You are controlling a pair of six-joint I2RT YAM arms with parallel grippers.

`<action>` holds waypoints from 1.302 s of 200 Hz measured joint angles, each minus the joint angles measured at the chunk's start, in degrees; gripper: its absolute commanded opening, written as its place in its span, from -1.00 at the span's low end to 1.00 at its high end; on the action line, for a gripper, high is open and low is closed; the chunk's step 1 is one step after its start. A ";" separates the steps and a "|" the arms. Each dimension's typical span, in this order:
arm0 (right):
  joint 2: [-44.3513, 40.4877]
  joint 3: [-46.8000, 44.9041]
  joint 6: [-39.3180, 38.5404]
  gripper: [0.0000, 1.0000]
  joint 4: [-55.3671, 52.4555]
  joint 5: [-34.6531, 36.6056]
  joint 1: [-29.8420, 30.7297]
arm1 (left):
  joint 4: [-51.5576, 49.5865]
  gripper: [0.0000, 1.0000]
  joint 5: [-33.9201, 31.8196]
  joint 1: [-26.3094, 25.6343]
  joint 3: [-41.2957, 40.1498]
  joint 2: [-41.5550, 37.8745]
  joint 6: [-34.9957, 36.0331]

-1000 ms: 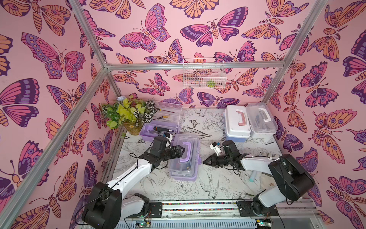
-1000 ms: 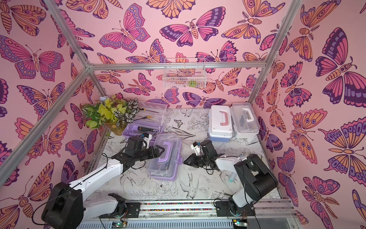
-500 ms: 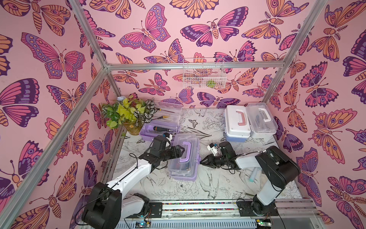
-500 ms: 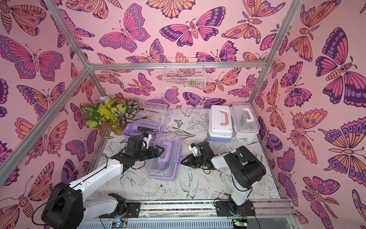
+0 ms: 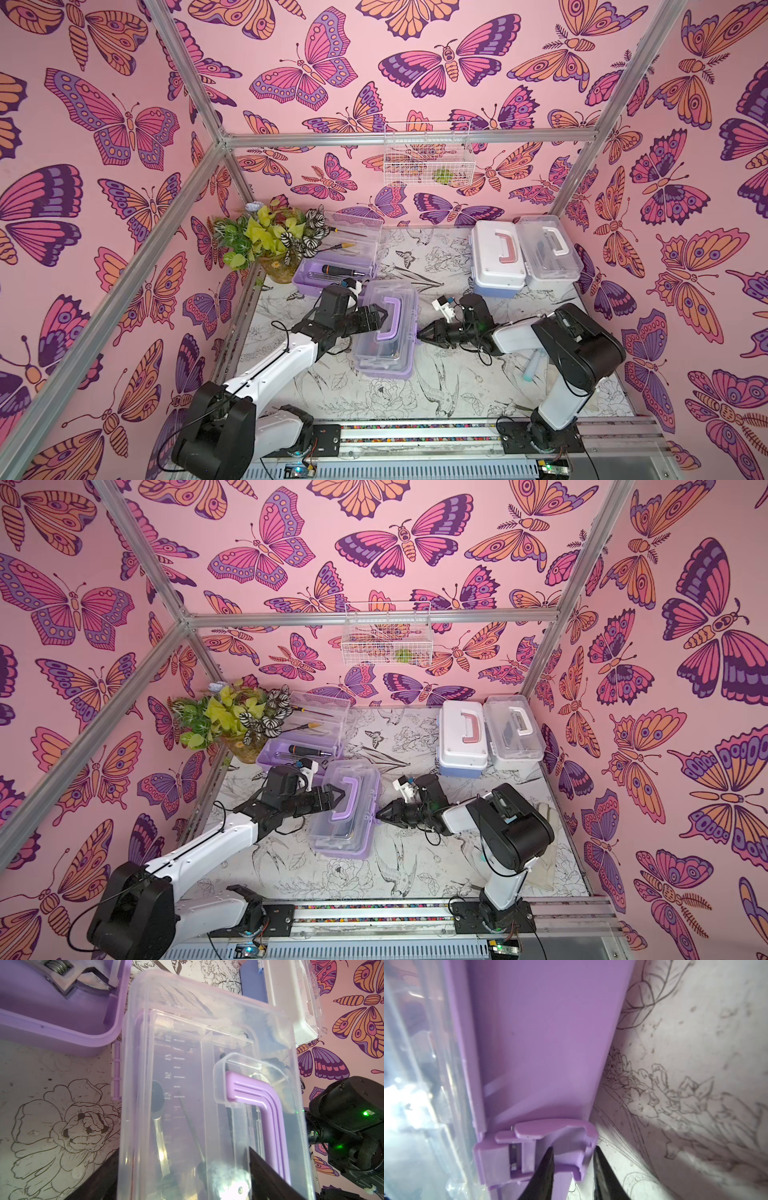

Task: Close toolboxes
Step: Fasten the toolbox latch on the toolbox.

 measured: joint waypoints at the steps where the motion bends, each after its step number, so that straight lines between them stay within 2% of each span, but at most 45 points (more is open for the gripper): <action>1: 0.00 0.00 0.00 -0.35 0.07 -0.04 0.00 | -0.02 0.51 -0.02 0.00 0.00 0.00 0.02; 41: -1.68 -0.28 0.42 -0.36 -0.20 -0.57 -0.42 | -0.81 0.50 -0.24 0.15 0.39 0.31 0.79; 104: -14.03 -0.55 -3.50 -0.35 -11.76 1.03 -1.49 | -1.20 0.48 -0.15 0.74 0.96 0.87 1.29; 162: -14.88 1.75 -5.46 -0.34 -16.90 1.20 0.15 | -1.25 0.49 -0.28 0.57 1.03 0.87 1.27; 220: -19.85 5.90 -11.43 -0.33 -28.61 4.72 1.84 | -2.45 0.54 -3.98 -2.54 2.38 1.14 1.01; 260: -20.22 6.67 -14.64 -0.36 -34.67 7.06 1.97 | -3.52 0.60 -6.88 -5.33 3.72 1.79 0.55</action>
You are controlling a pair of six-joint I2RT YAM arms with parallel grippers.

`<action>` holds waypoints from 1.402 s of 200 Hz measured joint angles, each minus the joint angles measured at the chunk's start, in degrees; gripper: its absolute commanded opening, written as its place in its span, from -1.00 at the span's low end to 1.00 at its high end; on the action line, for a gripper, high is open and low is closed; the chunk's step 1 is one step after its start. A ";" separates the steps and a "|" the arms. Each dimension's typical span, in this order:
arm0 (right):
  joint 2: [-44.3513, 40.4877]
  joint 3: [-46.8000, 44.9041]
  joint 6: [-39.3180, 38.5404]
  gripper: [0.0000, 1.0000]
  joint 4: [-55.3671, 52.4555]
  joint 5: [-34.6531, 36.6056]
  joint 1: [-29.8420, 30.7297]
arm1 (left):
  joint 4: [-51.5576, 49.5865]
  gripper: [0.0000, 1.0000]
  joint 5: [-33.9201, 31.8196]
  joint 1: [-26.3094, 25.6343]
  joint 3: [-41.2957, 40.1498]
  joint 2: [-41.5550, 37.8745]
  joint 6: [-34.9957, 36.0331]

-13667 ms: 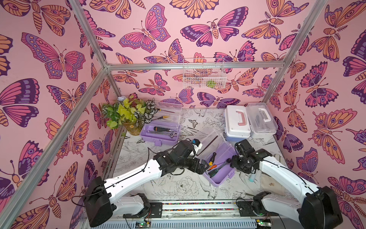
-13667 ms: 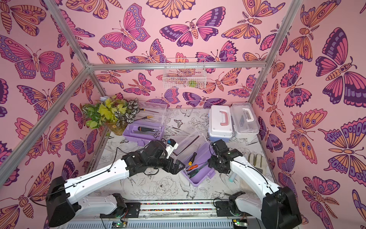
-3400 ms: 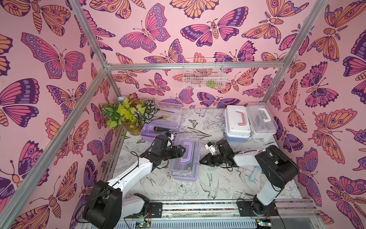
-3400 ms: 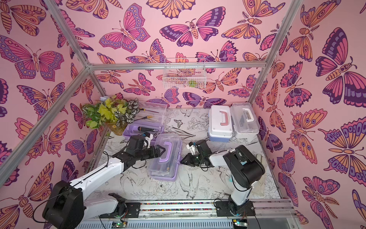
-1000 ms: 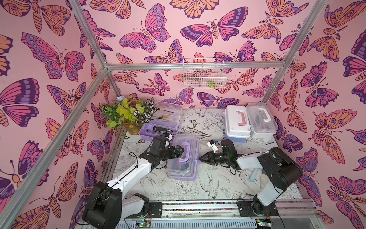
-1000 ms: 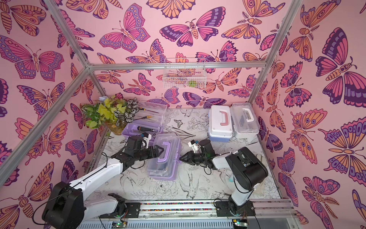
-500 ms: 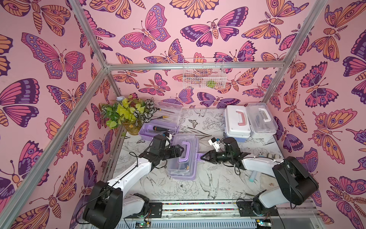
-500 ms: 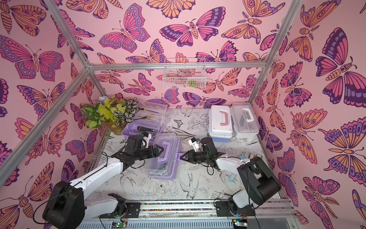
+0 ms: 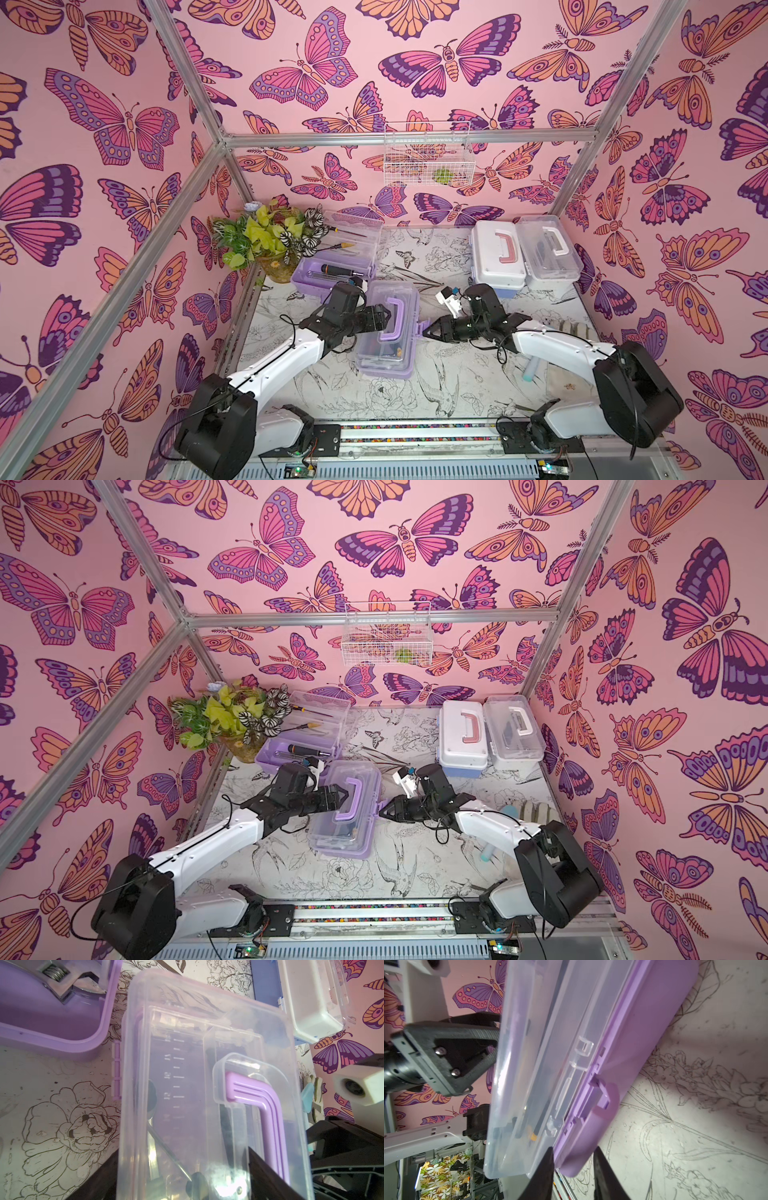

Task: Close toolboxes
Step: Fasten the toolbox latch on the toolbox.

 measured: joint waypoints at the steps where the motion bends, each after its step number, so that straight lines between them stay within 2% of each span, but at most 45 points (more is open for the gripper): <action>1: 0.00 0.04 -0.04 -0.37 -0.17 0.04 0.02 | -0.04 0.60 -0.07 -0.07 0.07 0.02 -0.02; 54: 0.00 3.63 -3.93 -0.37 -7.85 2.89 1.44 | -1.88 0.64 -2.89 -2.29 1.75 1.01 -0.17; 91: 0.00 5.81 -6.14 -0.36 -11.93 3.72 1.46 | -2.14 0.85 -3.69 -3.21 2.10 1.27 -0.35; 116: 0.22 8.02 -7.52 -0.34 -14.64 3.76 1.64 | -2.86 0.91 -3.96 -3.58 2.38 1.40 -0.35; 255: 5.51 15.10 -11.58 -0.39 -20.24 4.17 2.91 | -5.29 0.89 -5.49 -4.63 3.98 2.27 -0.33; 280: 6.71 16.37 -12.70 -0.45 -21.46 4.87 3.56 | -5.44 0.89 -5.81 -4.81 4.09 2.34 -0.31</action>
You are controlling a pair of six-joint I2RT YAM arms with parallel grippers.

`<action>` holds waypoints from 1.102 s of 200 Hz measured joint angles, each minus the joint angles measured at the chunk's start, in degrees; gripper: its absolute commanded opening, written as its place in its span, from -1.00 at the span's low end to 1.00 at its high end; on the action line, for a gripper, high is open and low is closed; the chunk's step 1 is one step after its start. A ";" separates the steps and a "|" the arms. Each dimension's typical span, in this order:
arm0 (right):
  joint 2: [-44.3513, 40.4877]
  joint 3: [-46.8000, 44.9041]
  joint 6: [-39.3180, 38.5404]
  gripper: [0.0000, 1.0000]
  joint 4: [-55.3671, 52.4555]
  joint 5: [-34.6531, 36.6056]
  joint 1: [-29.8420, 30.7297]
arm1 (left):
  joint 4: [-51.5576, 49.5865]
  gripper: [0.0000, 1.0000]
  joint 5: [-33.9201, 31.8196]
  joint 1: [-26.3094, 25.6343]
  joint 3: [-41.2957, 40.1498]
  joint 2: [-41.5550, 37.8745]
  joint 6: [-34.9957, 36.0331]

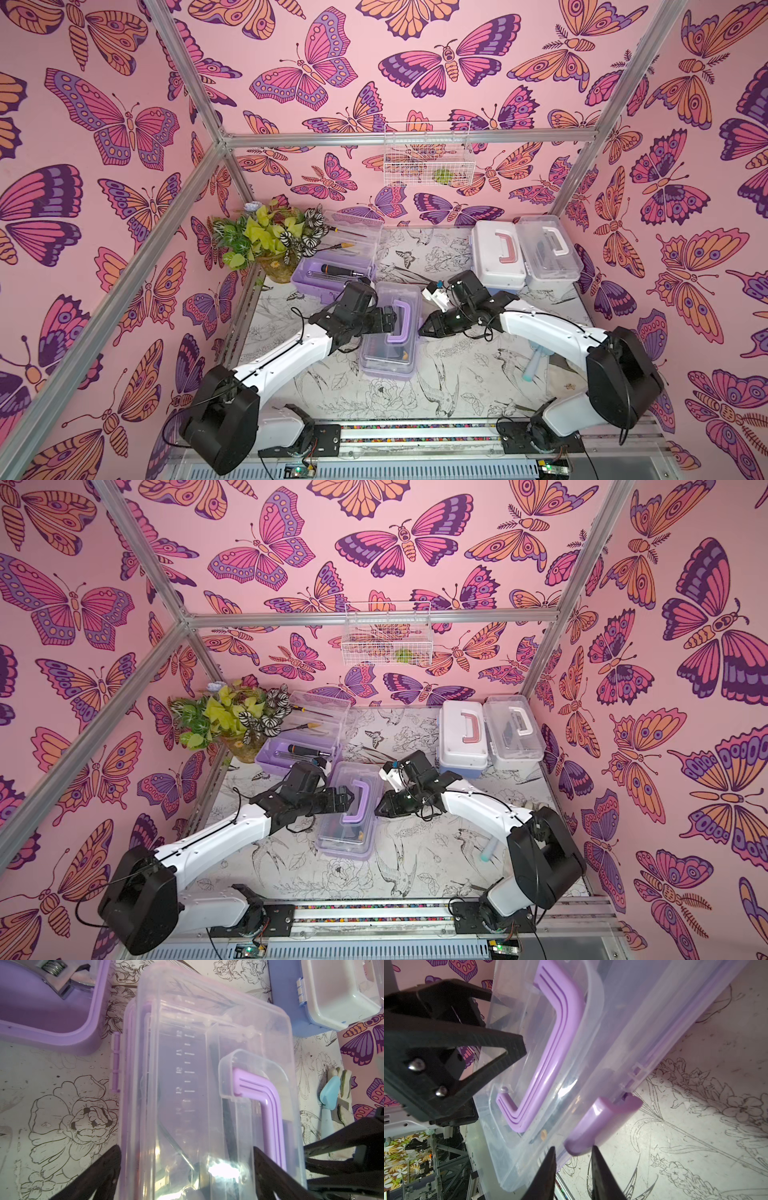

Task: Close toolboxes
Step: Fasten the toolbox latch on the toolbox.

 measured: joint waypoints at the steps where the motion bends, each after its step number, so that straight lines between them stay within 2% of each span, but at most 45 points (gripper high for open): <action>1: 0.04 0.04 -0.02 -0.45 -0.11 0.07 0.02 | 0.00 0.89 0.00 0.00 0.00 0.00 0.00; 37: 1.07 0.39 -0.79 -0.52 -1.29 0.59 0.04 | -0.02 0.88 0.00 -0.02 0.00 0.00 0.02; 146: 5.60 1.14 -1.42 -0.53 -1.60 0.31 0.11 | -0.04 0.87 0.00 -0.44 0.07 0.00 0.15; 220: 5.84 0.68 -1.09 -0.49 -0.87 0.42 0.09 | -0.07 0.78 -0.15 -0.55 0.09 0.11 0.20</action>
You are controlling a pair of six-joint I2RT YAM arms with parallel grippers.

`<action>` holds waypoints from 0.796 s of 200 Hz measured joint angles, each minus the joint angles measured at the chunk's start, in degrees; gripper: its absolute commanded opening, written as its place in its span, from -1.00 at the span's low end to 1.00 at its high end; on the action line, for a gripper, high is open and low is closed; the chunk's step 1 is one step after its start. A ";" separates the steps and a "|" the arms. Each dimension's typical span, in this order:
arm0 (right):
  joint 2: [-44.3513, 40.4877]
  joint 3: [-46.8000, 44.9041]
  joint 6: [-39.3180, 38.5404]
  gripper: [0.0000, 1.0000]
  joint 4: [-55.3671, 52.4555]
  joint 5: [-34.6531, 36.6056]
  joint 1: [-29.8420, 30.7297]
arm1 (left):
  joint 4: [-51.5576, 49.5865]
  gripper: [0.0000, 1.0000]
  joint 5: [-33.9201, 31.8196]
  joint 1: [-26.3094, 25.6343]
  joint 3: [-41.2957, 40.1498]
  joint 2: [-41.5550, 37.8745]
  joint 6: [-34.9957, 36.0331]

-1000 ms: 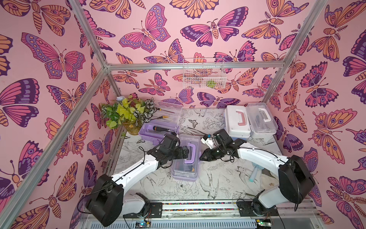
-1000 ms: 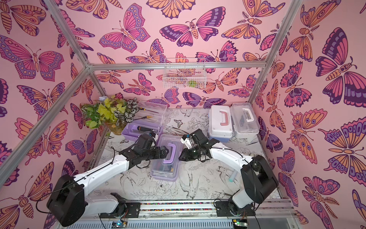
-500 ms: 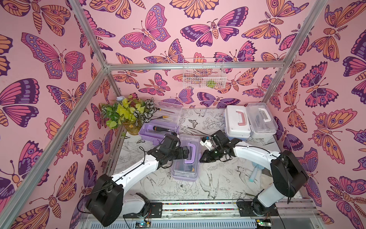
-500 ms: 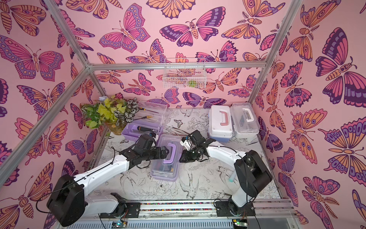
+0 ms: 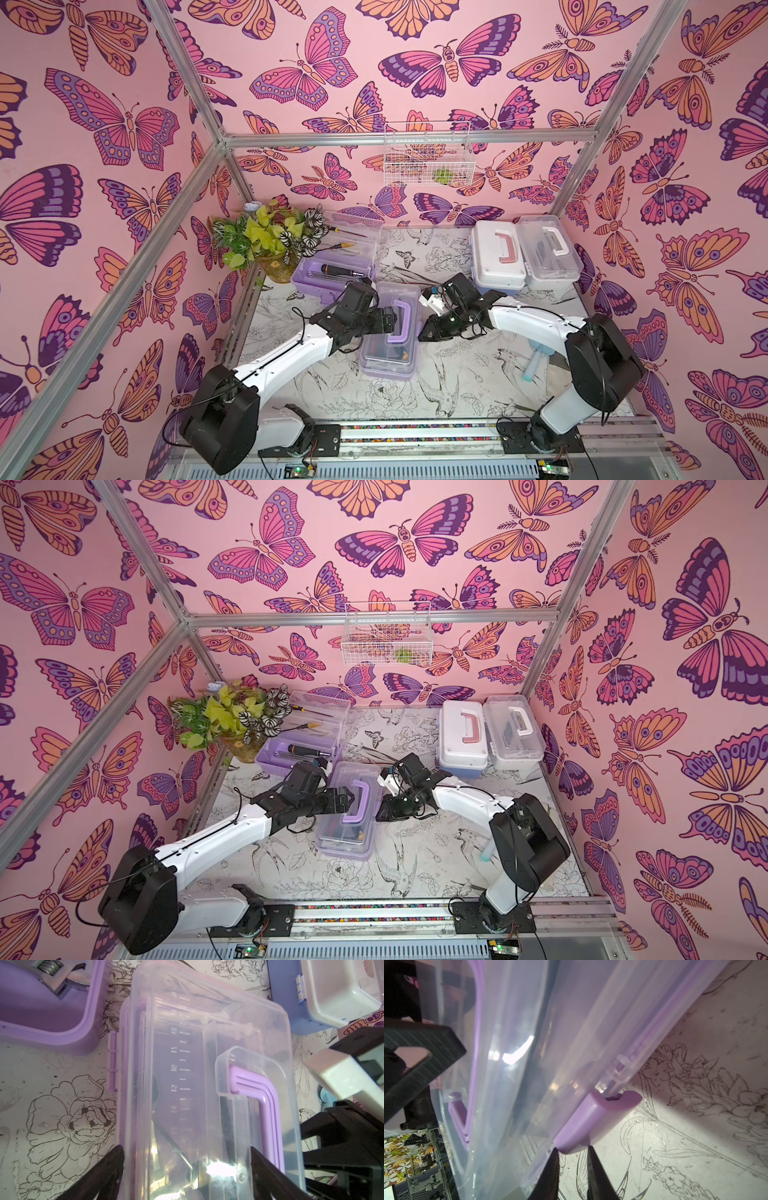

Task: Close toolboxes
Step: Fasten the toolbox latch on the toolbox.

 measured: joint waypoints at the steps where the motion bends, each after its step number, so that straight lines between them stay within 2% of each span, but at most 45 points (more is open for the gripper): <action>1: 0.00 -0.02 0.04 -0.48 0.11 0.00 0.00 | 0.00 0.78 -0.02 0.00 0.00 0.02 0.00; 38: -0.17 -1.95 1.66 -0.49 3.28 -1.97 -0.37 | 0.04 0.74 -0.33 -0.31 -0.02 0.07 -0.07; 85: -0.57 -7.56 6.25 -0.47 13.92 -7.65 -2.03 | 0.74 0.71 -1.42 -0.61 -0.13 0.24 -0.48; 159: 0.50 -10.93 10.47 -0.47 24.76 -10.05 -2.43 | 2.73 0.68 -4.42 -0.61 -0.83 0.24 -0.83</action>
